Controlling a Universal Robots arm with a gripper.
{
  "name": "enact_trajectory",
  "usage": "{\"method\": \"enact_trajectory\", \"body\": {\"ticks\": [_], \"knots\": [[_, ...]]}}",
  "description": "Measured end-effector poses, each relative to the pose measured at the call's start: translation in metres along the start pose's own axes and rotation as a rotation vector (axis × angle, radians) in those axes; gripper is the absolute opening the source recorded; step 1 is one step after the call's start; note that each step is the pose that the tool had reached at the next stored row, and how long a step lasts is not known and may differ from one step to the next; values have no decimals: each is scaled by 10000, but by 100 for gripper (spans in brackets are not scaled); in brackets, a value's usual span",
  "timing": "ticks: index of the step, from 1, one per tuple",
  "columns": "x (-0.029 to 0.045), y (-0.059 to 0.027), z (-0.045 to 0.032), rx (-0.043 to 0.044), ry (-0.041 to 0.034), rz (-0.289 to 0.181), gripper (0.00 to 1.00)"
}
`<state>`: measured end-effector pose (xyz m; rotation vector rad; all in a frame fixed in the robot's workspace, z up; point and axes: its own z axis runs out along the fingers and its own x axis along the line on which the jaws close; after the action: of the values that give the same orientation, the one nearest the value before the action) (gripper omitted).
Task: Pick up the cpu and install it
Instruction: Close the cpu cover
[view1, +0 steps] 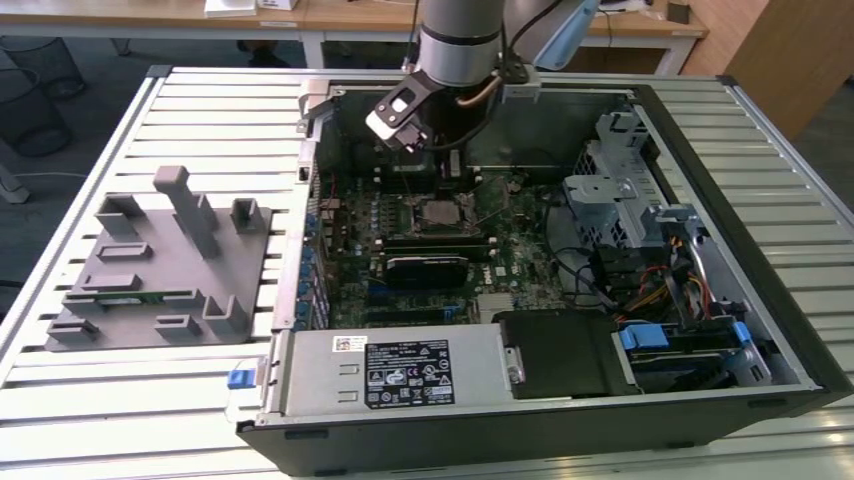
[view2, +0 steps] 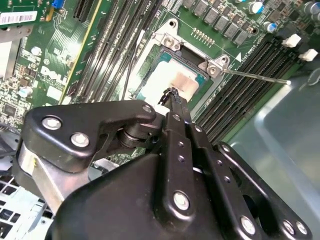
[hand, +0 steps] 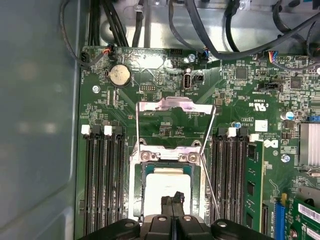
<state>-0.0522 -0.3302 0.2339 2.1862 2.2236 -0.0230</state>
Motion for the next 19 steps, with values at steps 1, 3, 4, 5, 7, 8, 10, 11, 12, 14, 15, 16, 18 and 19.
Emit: {"method": "enact_trajectory", "body": {"ticks": [1,3,4,5,7,8,10,11,12,14,15,16,18,19], "knots": [[0,0,-17,-1,2,-3,11],[-2,0,-53,-3,1,-7,11],[-2,0,-74,-4,1,-7,11],[-3,1,-97,-6,2,-8,11],[-4,1,-151,-7,1,-8,11],[-5,1,-181,-8,2,-8,11],[-5,1,-205,-11,2,-8,11],[-5,1,-205,-12,3,-8,11],[-5,1,-205,-12,5,-8,11],[-5,1,-205,-11,7,-7,11],[-5,1,-206,-11,8,-7,11],[-5,1,-205,-11,10,-7,11],[-6,1,-206,-10,12,-7,11],[-5,1,-206,-11,14,-7,11]]}}
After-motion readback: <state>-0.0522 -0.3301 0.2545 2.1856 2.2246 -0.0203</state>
